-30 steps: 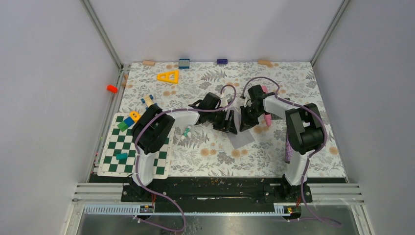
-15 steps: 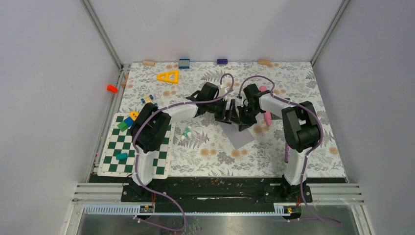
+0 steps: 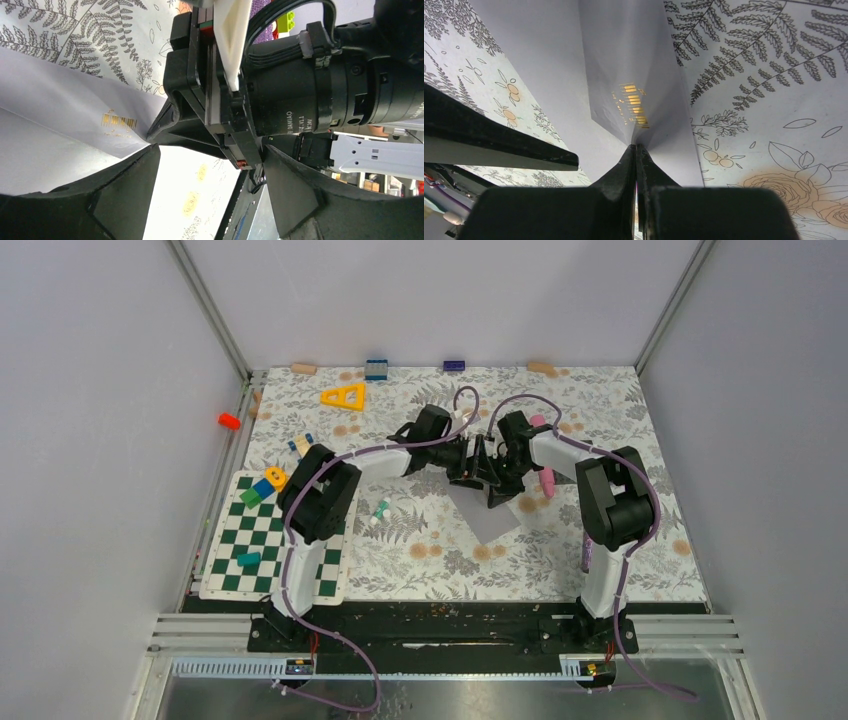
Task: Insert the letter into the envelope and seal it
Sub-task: Seal the envelope flap on the envelope.
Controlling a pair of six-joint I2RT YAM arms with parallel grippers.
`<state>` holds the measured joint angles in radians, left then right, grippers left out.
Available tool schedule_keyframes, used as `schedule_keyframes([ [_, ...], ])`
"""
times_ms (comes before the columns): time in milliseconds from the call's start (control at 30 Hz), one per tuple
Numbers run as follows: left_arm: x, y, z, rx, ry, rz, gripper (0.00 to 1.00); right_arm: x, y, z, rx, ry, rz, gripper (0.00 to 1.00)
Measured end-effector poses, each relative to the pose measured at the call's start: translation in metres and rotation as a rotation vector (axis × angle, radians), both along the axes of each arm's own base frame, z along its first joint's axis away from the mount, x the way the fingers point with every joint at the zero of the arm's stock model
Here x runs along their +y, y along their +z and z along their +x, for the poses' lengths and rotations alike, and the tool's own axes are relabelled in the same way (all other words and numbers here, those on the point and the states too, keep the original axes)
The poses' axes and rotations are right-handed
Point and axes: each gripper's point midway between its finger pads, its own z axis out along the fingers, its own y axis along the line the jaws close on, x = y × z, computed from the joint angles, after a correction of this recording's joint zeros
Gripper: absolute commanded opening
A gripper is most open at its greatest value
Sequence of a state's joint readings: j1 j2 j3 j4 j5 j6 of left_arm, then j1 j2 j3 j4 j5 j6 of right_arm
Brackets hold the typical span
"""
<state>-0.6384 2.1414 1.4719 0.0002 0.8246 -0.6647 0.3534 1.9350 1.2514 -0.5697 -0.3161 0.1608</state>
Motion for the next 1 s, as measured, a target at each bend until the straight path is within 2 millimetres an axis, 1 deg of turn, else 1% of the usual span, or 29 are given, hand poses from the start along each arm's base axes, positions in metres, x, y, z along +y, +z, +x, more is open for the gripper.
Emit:
schedule_keyframes([
  [100,0.000,-0.002,-0.002,0.010,0.006,-0.014,0.74,0.000,0.000,0.000,0.000,-0.002,0.001,0.00],
  [200,-0.001,-0.002,-0.002,0.018,0.013,-0.029,0.68,-0.001,0.000,0.001,0.001,-0.006,0.004,0.00],
  [233,-0.001,-0.002,-0.002,0.021,0.019,-0.040,0.62,-0.001,0.000,0.001,0.003,-0.011,0.008,0.00],
  [300,-0.001,-0.001,-0.003,0.033,0.037,-0.065,0.48,-0.001,0.000,0.001,0.009,-0.018,0.018,0.00],
  [333,-0.002,0.001,-0.004,0.038,0.037,-0.084,0.45,-0.001,0.000,0.000,0.012,-0.021,0.022,0.00],
  [400,-0.004,0.008,-0.006,0.026,0.033,-0.114,0.45,0.001,0.000,0.000,0.015,-0.025,0.034,0.00],
  [533,-0.003,0.009,-0.008,0.027,0.039,-0.132,0.41,0.003,0.000,-0.002,0.025,-0.025,0.048,0.00],
  [600,-0.003,0.011,-0.009,0.024,0.042,-0.139,0.41,0.004,0.000,-0.002,0.027,-0.027,0.051,0.00],
  [667,0.000,0.011,-0.011,0.028,0.048,-0.143,0.43,0.005,0.000,-0.002,0.030,-0.028,0.057,0.00],
  [733,0.007,0.011,-0.014,0.037,0.059,-0.155,0.51,0.005,0.000,-0.002,0.034,-0.030,0.064,0.00],
  [800,0.018,0.004,-0.016,0.068,0.080,-0.162,0.59,0.002,-0.001,0.000,0.037,-0.040,0.068,0.00],
  [900,0.036,-0.010,-0.016,0.140,0.130,-0.159,0.59,-0.001,-0.001,0.002,0.040,-0.053,0.074,0.00],
  [1000,0.040,-0.010,-0.011,0.147,0.149,-0.161,0.58,-0.003,-0.001,0.002,0.040,-0.057,0.074,0.00],
])
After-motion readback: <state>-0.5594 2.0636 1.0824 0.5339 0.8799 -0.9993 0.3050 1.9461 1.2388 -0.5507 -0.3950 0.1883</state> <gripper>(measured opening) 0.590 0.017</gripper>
